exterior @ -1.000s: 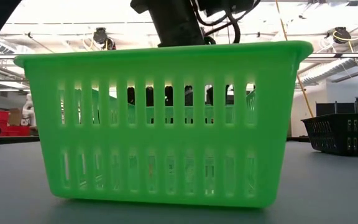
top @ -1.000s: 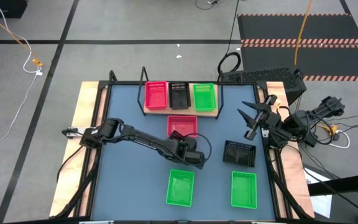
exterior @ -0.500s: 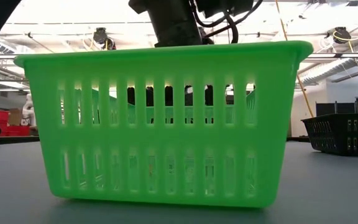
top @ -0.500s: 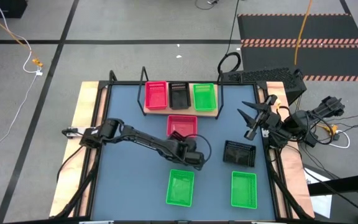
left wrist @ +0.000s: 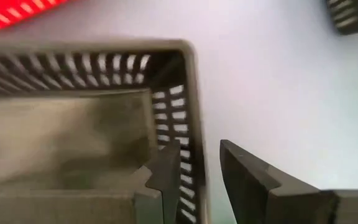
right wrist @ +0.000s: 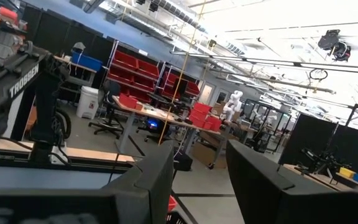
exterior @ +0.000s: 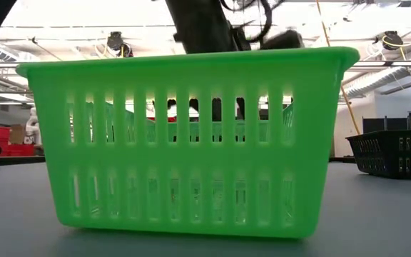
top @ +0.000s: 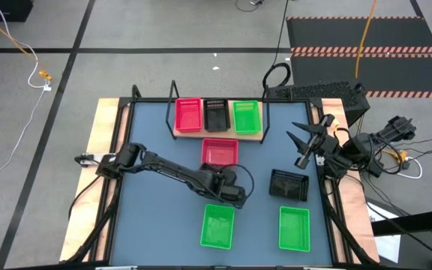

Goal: Stack baskets on shelf by color
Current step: Stack the left black basket on the black basket on the shelf

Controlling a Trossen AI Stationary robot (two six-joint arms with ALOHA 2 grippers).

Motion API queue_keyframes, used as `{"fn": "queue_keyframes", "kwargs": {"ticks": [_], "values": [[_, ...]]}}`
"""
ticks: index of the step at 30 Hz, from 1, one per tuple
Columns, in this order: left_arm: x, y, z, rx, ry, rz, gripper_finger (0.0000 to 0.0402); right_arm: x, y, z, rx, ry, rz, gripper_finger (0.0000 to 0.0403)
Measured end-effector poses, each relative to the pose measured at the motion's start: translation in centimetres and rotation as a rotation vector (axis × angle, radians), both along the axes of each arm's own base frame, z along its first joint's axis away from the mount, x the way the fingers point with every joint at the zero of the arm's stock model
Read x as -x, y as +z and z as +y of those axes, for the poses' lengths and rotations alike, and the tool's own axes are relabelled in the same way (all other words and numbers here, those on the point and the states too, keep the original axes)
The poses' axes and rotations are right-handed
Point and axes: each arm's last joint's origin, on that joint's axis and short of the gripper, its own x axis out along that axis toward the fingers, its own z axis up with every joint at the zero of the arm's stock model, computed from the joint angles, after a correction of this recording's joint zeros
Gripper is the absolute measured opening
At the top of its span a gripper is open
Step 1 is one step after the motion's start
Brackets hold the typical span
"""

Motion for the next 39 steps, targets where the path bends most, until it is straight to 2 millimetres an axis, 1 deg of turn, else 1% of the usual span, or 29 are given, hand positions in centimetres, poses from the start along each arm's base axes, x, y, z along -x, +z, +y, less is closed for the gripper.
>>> {"fn": "queue_keyframes", "kwargs": {"ticks": [4,8,13,18,23,29,33,34,36,39], "values": [[0.6,1.7,-0.2,-0.038,0.004,-0.032,0.0113,0.0,0.0,0.0,-0.007,0.002,-0.003,0.0141],[0.7,1.9,-0.3,-0.057,-0.008,-0.028,0.0113,0.0,0.0,0.0,-0.011,0.004,-0.006,0.0141],[0.7,1.5,-0.2,-0.061,-0.011,-0.011,0.0113,0.0,0.0,0.0,-0.008,0.003,-0.004,0.0141],[0.3,0.6,-0.5,-0.09,-0.071,-0.003,0.0113,0.0,0.0,0.0,-0.005,0.002,-0.003,0.0141],[0.3,0.3,-0.6,-0.091,-0.078,0.007,0.0113,0.0,0.0,0.0,-0.008,0.003,-0.003,0.0141],[0.1,-1.6,-0.8,-0.112,-0.105,0.056,0.0113,0.0,-0.1,0.0,-0.004,0.003,0.008,0.0141],[0.1,-1.9,-0.8,-0.124,-0.112,0.067,0.0111,-0.1,-0.2,0.0,-0.001,0.003,0.012,0.0141],[0.1,-1.8,-0.8,-0.13,-0.109,0.059,0.0106,-0.1,-0.2,0.0,-0.002,0.003,0.012,0.0141],[0.0,-1.8,-0.7,-0.145,-0.113,0.055,0.0083,-0.1,-0.2,0.0,-0.002,0.003,0.012,0.0141],[0.1,-1.7,-0.7,-0.155,-0.126,0.06,0.0025,-0.1,-0.2,0.0,-0.004,0.004,0.012,0.0141]]}}
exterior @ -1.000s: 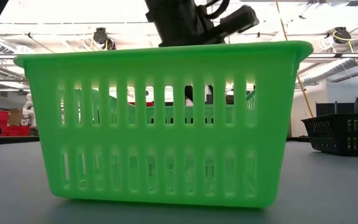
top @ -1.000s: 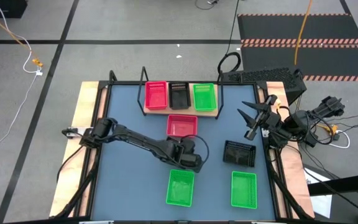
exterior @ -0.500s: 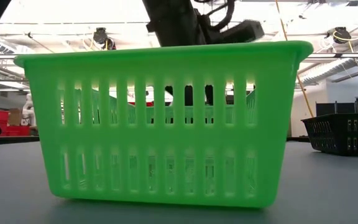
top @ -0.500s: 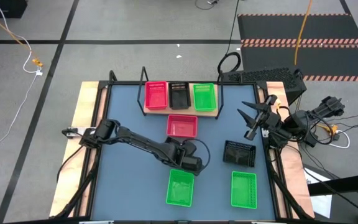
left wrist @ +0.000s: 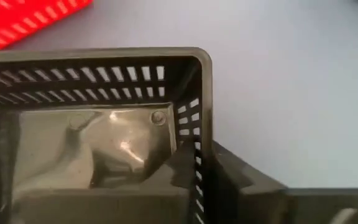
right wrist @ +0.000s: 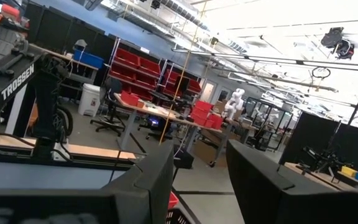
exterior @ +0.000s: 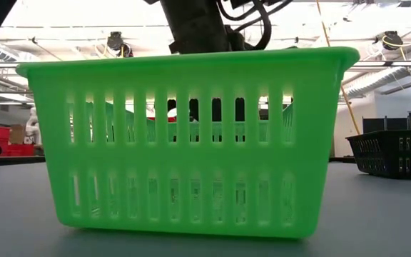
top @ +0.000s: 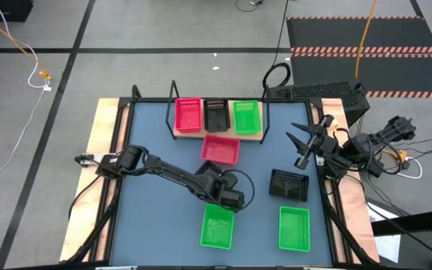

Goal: Stack baskets on shelf by color
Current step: Stack the left black basket on the black basket on the shelf

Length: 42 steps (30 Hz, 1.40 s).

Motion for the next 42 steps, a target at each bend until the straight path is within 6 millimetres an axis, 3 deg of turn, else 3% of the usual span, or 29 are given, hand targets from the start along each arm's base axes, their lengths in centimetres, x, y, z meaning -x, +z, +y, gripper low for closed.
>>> {"fn": "queue_keyframes", "kwargs": {"ticks": [4,9,13,18,26,29,36,42], "values": [[0.1,0.2,0.0,0.0,0.0,0.003,0.0013,0.0,0.0,0.0,-0.007,0.002,-0.001,0.0141],[0.7,3.0,-0.2,0.027,0.029,-0.067,0.0006,0.0,-0.1,0.0,-0.016,0.006,0.003,0.0141],[1.7,6.6,-0.5,0.043,0.023,-0.157,0.0008,-0.1,-0.2,0.0,-0.011,0.006,0.011,0.0141],[4.5,12.6,-0.4,-0.043,-0.005,-0.267,0.0006,-0.1,-0.2,0.0,-0.012,0.005,0.009,0.0141],[9.1,20.9,0.1,-0.444,-0.101,-0.446,0.0004,0.0,-0.1,0.0,-0.018,0.006,-0.003,0.0141],[9.7,22.7,0.2,-0.603,-0.173,-0.461,0.0004,0.0,-0.1,0.0,-0.019,0.006,-0.003,0.0141],[8.8,23.6,1.1,-0.888,-0.397,-0.333,0.0003,-0.2,-0.6,0.1,-0.039,0.016,0.028,0.0141],[7.6,22.7,2.9,-0.946,-0.418,-0.232,0.0005,-0.1,-0.9,0.6,-0.066,0.057,0.039,0.0141]]}}
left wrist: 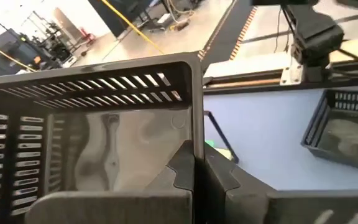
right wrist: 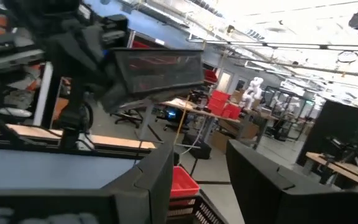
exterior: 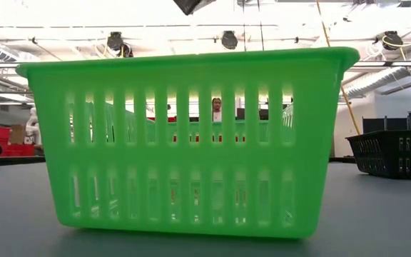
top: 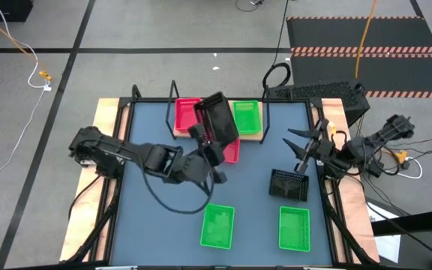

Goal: Stack baskets on shelf by color
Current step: Stack the left black basket on the black basket on the shelf

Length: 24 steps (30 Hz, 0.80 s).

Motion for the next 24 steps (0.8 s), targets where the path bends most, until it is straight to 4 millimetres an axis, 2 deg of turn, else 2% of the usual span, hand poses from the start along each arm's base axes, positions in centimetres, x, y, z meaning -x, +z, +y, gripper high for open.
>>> {"fn": "queue_keyframes", "kwargs": {"ticks": [3,8,11,14,19,24], "values": [[-0.6,-0.5,0.9,0.024,0.017,0.002,0.0004,0.1,-0.4,0.0,0.007,-0.076,0.048,0.0141],[-1.4,-1.2,2.7,0.052,0.022,0.031,0.0004,0.8,-1.3,-0.3,-0.022,-0.372,0.138,0.0141],[-1.8,-1.3,4.1,0.1,-0.024,0.042,0.0004,1.3,-1.6,0.0,-0.054,-0.479,0.144,0.0141],[-2.7,-1.6,5.9,0.153,-0.108,0.046,0.0003,1.4,-1.8,0.8,-0.046,-0.465,0.153,0.0141],[-5.0,-3.0,9.1,0.033,-0.127,0.08,0.0004,1.4,-2.1,2.2,-0.043,-0.377,0.152,0.0141],[-4.9,-2.7,12.8,-0.056,-0.083,0.121,0.0004,1.2,-2.2,2.6,0.038,-0.377,0.208,0.0141]]}}
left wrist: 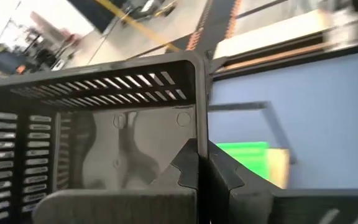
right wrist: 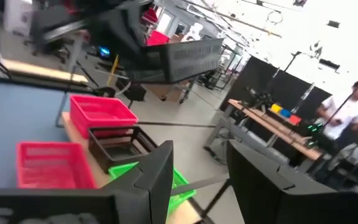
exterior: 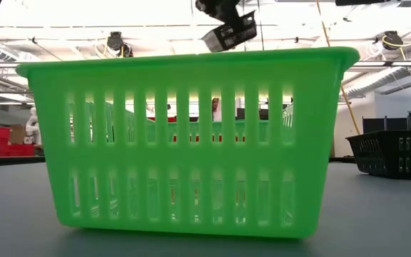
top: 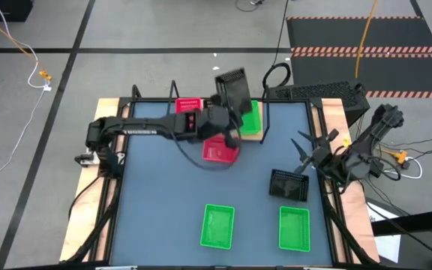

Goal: Stack baskets on shelf by color
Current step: Stack the left black basket on the black basket on the shelf

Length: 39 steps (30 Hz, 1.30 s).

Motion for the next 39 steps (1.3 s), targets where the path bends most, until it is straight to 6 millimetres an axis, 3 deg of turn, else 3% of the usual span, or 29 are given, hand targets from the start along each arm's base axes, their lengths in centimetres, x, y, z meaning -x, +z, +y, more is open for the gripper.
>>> {"fn": "queue_keyframes", "kwargs": {"ticks": [4,12,18,26,32,39], "values": [[0.9,1.0,2.3,0.006,0.008,-0.023,0.0003,-0.1,0.8,-0.7,0.019,-0.047,0.02,0.0141],[0.5,1.9,4.4,-0.076,-0.028,-0.101,0.0003,0.1,2.0,-2.0,0.05,-0.122,0.058,0.0141],[1.4,1.9,6.5,-0.089,-0.045,-0.016,0.0003,-0.4,2.2,-2.5,0.058,-0.051,0.002,0.0141],[3.1,-0.2,7.9,0.012,-0.03,0.231,0.0004,-0.4,4.1,-2.6,0.074,0.15,-0.202,0.0141],[3.6,-1.3,7.0,0.135,-0.096,0.317,0.0003,-0.6,4.3,-2.3,0.108,0.249,-0.243,0.0141],[3.5,-4.5,8.4,0.195,-0.035,0.34,0.0003,-0.6,4.3,-2.2,0.149,0.28,-0.232,0.0141]]}}
